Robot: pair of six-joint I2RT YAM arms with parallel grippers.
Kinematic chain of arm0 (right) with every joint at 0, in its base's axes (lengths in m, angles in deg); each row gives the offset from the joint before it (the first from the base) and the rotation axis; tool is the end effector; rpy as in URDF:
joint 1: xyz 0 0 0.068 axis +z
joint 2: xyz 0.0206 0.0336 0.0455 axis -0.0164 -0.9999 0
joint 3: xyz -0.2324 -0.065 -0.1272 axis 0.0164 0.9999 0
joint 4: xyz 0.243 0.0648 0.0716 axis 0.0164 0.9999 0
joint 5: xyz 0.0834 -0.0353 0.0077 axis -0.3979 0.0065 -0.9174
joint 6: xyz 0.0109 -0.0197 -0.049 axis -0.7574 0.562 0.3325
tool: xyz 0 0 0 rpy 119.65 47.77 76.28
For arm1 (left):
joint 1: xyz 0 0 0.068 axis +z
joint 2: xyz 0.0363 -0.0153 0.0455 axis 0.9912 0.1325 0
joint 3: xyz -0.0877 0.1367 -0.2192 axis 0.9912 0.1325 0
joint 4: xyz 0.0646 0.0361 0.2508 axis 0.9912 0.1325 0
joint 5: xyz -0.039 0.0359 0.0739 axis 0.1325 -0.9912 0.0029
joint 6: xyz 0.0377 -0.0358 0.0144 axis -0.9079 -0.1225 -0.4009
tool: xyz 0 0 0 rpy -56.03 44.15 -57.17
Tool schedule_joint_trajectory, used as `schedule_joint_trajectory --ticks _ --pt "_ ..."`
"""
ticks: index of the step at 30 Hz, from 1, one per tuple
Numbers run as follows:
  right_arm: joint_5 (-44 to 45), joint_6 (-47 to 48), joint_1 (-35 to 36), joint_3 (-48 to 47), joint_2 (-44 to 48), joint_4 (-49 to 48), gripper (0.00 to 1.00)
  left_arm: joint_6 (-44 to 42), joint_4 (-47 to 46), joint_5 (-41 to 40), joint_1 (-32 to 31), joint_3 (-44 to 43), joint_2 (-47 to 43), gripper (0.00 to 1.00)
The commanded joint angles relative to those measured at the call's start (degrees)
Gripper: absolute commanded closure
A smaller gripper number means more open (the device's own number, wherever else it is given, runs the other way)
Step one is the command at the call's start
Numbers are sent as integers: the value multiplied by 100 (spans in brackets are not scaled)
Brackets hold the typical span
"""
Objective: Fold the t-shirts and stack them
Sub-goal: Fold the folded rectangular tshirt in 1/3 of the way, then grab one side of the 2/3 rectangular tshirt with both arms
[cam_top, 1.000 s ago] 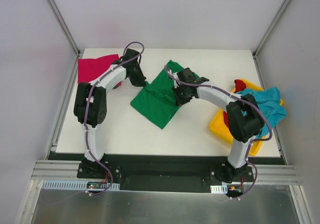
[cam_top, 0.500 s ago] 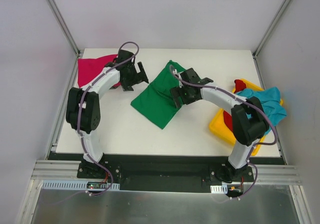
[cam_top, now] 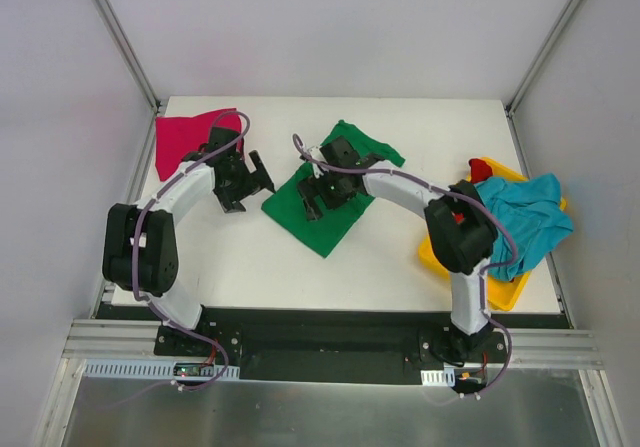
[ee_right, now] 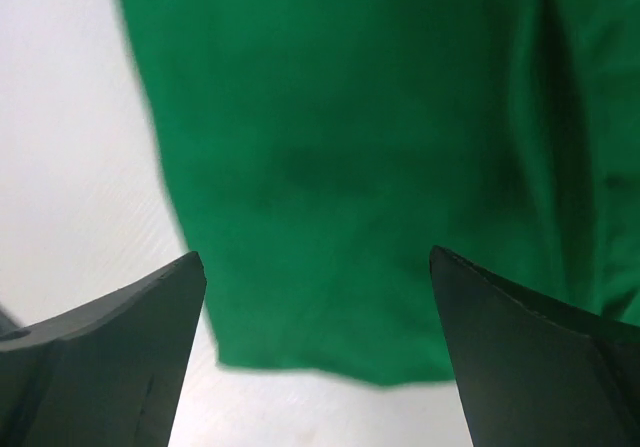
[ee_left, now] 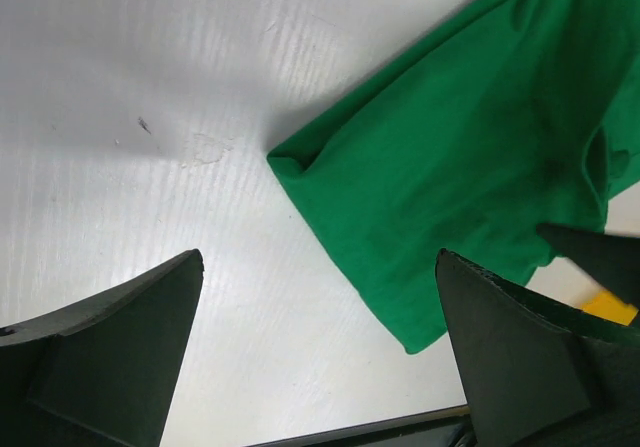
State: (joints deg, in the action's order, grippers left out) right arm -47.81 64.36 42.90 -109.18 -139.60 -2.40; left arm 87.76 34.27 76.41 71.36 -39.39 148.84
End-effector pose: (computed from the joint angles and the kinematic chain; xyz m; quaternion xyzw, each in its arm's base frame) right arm 0.3109 0.2916 0.2147 -0.4668 0.8129 0.1978 0.2866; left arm 0.3353 -0.0716 0.2316 -0.1948 0.9263 -0.2051 0.2488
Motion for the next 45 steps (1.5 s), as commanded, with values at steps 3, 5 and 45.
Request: schedule_joint_trajectory --ticks 3,5,45 --pt "172 -82 -749 -1726 -1356 250 4 -64 -18 270 136 48 274 1" --pt "261 84 -829 -2262 -1551 566 4 -91 -44 331 171 30 371 1" --pt "1412 1605 621 873 4 347 37 111 -563 780 -40 -656 2182 100"
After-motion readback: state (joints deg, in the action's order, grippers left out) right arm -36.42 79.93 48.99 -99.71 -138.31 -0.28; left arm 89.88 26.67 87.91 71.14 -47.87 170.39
